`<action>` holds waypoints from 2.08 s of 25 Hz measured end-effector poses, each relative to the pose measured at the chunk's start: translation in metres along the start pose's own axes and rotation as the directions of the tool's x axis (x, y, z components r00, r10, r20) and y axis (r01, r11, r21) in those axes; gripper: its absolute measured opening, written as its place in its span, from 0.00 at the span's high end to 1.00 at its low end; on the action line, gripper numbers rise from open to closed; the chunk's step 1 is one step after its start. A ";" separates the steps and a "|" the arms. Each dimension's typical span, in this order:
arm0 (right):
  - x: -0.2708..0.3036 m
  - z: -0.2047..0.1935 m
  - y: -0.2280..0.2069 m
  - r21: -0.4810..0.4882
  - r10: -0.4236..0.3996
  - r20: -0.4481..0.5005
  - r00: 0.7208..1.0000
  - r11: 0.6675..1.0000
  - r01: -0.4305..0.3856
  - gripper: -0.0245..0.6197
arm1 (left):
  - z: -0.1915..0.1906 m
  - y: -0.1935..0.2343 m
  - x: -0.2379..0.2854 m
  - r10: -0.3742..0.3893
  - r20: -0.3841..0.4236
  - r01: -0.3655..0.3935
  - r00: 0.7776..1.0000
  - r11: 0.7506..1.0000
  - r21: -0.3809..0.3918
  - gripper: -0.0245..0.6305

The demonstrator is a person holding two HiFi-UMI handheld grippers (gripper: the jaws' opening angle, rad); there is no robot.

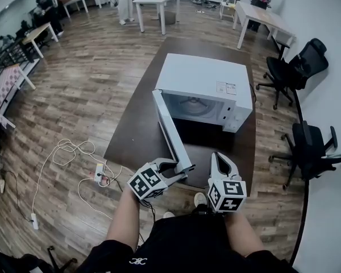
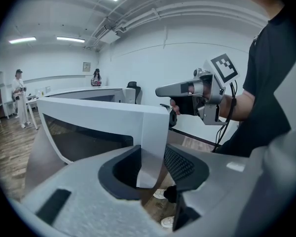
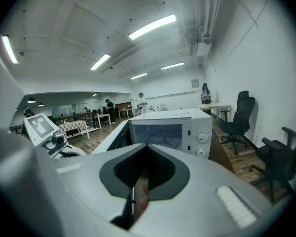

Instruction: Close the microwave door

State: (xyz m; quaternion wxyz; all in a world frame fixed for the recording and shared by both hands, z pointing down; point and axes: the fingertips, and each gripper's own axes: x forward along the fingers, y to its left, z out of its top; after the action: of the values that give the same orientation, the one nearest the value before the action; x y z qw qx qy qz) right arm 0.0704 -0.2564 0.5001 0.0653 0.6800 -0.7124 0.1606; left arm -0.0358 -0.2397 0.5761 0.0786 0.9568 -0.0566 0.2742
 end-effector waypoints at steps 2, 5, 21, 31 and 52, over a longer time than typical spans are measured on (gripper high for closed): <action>0.000 0.000 -0.009 0.007 -0.008 0.000 1.000 1.000 0.008 0.95 | 0.005 0.000 0.008 0.002 0.002 -0.002 1.000 1.000 0.003 0.73; -0.001 0.000 -0.023 0.018 -0.021 0.000 1.000 1.000 0.021 0.95 | 0.012 0.000 0.022 0.000 0.002 0.000 1.000 1.000 -0.001 0.73; 0.003 0.012 -0.107 0.065 -0.088 0.013 0.996 0.994 0.087 0.95 | 0.070 0.019 0.105 0.009 0.029 -0.007 1.000 0.999 -0.053 0.74; 0.021 0.026 -0.152 0.073 -0.090 0.018 0.996 0.993 0.089 0.95 | 0.100 0.041 0.143 0.019 0.022 -0.018 1.000 0.998 -0.066 0.75; 0.054 0.044 -0.219 0.064 -0.067 0.012 0.998 0.996 0.066 0.95 | 0.145 0.101 0.202 0.120 0.029 -0.117 0.992 0.988 -0.106 0.83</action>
State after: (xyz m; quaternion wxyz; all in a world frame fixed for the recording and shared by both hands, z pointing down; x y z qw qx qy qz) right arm 0.2890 -0.3268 0.5067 0.0441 0.7063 -0.6843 0.1758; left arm 0.1938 -0.3783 0.5742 0.1110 0.9510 -0.1289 0.2581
